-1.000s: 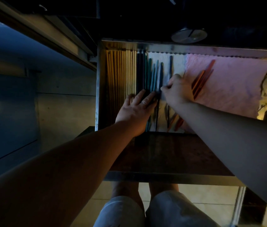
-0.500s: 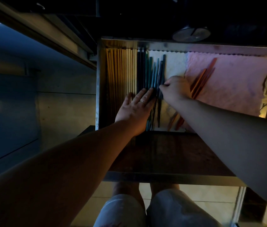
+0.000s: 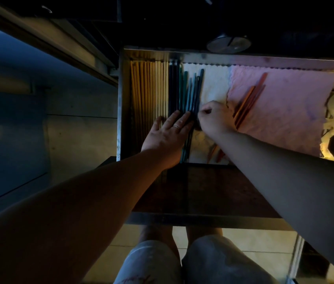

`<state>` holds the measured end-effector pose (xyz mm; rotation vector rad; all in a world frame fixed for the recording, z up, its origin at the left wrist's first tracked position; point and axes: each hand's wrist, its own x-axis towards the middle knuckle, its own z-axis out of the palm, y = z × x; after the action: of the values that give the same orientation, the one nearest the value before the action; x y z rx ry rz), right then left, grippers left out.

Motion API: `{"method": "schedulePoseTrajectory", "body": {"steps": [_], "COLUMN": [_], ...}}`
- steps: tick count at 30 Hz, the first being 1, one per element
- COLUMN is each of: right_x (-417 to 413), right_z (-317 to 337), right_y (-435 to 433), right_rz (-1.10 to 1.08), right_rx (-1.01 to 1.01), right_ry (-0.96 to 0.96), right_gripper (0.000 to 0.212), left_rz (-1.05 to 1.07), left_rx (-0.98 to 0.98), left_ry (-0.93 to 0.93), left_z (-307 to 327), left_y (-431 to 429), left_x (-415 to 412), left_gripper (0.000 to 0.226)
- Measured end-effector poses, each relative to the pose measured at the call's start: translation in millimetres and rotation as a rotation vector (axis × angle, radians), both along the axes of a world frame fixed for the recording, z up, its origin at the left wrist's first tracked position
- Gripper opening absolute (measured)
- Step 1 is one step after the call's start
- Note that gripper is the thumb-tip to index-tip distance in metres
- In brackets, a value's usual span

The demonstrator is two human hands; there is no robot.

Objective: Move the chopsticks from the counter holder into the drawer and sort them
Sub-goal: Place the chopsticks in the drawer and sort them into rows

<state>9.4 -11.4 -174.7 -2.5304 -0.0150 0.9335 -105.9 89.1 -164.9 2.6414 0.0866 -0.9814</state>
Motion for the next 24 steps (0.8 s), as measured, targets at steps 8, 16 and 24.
{"method": "schedulePoseTrajectory", "body": {"steps": [8, 16, 24], "right_x": [17, 39, 46], "right_z": [1, -6, -6], "right_y": [-47, -101, -132], "right_rz": [-0.041, -0.117, -0.142], "right_rx": [0.041, 0.036, 0.008], "right_ry": [-0.061, -0.072, -0.002], "right_gripper": [0.014, 0.015, 0.014], "left_rz": [0.124, 0.200, 0.325], "left_rx": [-0.041, -0.168, -0.024], "left_ry": [-0.063, -0.070, -0.011], "left_z": [19, 26, 10], "left_y": [-29, -82, -138], "left_x": [21, 60, 85], "left_gripper": [0.068, 0.037, 0.045]}}
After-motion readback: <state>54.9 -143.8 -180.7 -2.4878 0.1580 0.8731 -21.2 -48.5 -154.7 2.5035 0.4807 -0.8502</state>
